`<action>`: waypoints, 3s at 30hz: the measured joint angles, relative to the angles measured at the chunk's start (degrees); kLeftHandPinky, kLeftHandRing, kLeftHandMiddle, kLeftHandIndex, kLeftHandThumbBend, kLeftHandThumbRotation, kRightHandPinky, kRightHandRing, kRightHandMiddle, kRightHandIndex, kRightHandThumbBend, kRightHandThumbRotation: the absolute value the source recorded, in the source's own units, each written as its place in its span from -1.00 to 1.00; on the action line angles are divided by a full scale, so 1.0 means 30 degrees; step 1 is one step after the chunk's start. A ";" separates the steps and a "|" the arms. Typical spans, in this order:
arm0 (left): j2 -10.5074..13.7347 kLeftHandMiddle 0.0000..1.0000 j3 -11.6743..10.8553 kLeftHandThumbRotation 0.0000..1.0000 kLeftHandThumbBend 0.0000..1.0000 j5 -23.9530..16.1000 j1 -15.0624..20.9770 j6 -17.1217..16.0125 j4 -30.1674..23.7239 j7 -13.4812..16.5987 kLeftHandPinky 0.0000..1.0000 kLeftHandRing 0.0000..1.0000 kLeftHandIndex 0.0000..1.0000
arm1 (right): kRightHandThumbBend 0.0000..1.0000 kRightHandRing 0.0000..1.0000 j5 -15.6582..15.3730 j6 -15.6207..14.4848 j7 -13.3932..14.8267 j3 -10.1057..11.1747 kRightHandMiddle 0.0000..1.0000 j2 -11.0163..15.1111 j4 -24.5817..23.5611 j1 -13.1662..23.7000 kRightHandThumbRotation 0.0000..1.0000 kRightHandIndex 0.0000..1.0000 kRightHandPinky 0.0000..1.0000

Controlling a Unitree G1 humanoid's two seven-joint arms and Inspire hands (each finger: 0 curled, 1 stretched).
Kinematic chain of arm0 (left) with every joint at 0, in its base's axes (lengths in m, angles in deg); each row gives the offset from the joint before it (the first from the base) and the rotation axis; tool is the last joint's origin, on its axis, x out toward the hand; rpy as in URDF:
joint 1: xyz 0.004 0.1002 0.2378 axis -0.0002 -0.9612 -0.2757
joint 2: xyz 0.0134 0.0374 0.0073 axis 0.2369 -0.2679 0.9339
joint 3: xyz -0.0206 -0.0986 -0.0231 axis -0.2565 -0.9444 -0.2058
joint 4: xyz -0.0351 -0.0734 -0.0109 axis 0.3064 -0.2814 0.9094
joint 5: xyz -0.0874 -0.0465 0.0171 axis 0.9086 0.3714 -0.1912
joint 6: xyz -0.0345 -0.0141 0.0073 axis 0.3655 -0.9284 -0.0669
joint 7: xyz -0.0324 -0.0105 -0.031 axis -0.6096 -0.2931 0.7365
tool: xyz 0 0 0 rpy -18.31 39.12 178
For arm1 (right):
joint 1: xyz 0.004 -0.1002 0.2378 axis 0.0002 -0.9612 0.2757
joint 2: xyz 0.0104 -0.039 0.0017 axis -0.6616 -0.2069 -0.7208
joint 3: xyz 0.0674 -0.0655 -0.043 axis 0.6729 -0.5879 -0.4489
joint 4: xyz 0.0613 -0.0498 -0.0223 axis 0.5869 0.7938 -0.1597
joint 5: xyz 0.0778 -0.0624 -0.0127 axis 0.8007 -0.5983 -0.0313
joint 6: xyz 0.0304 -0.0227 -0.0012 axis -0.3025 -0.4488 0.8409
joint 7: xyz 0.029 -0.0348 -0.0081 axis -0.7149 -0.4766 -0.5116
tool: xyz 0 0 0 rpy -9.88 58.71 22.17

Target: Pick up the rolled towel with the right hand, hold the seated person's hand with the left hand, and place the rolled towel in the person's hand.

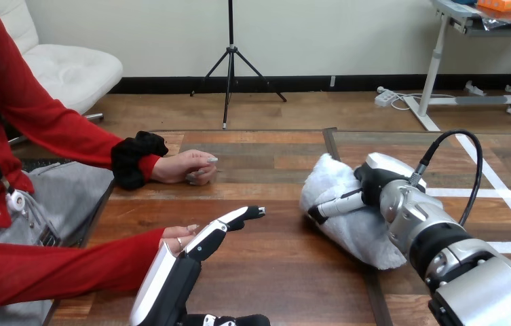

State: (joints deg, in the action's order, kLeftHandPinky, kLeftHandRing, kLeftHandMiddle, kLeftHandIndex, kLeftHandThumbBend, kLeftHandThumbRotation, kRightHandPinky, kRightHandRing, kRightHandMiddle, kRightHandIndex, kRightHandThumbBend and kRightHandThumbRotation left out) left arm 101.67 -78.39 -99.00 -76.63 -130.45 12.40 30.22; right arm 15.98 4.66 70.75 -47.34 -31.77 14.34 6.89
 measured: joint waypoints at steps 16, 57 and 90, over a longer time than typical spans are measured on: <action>0.0097 0.68 -0.0133 0.52 0.99 0.0276 -0.0008 0.0001 -0.0017 -0.0341 0.63 0.71 0.65 | 0.73 -0.42 0.1912 0.2625 0.1163 0.1620 -0.20 0.0497 -0.0066 -0.0958 -1.00 -0.20 -0.57; 0.0461 0.64 -0.0557 0.47 0.96 0.1428 -0.0026 0.0017 -0.0143 -0.1766 0.60 0.63 0.64 | 0.52 -0.41 0.4856 0.8403 0.3928 0.4953 -0.17 0.1651 -0.6322 -0.5988 -1.00 -0.20 -0.53; 0.2433 0.93 -0.2569 0.20 1.00 -0.0971 -0.2161 0.7316 -0.7869 -0.2450 0.95 0.92 0.94 | 0.50 -0.43 0.5936 1.4390 0.6205 0.5348 -0.20 0.0393 -0.8729 -0.8687 -1.00 -0.24 -0.53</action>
State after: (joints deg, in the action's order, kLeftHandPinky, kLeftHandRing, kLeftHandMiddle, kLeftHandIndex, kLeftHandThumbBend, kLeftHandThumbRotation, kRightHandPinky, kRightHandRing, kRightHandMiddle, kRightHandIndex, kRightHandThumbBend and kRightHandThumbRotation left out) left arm 108.97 -86.10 -101.92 -83.11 -108.50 -11.21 22.87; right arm 33.79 47.83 89.36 -31.30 -30.59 -11.85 -19.17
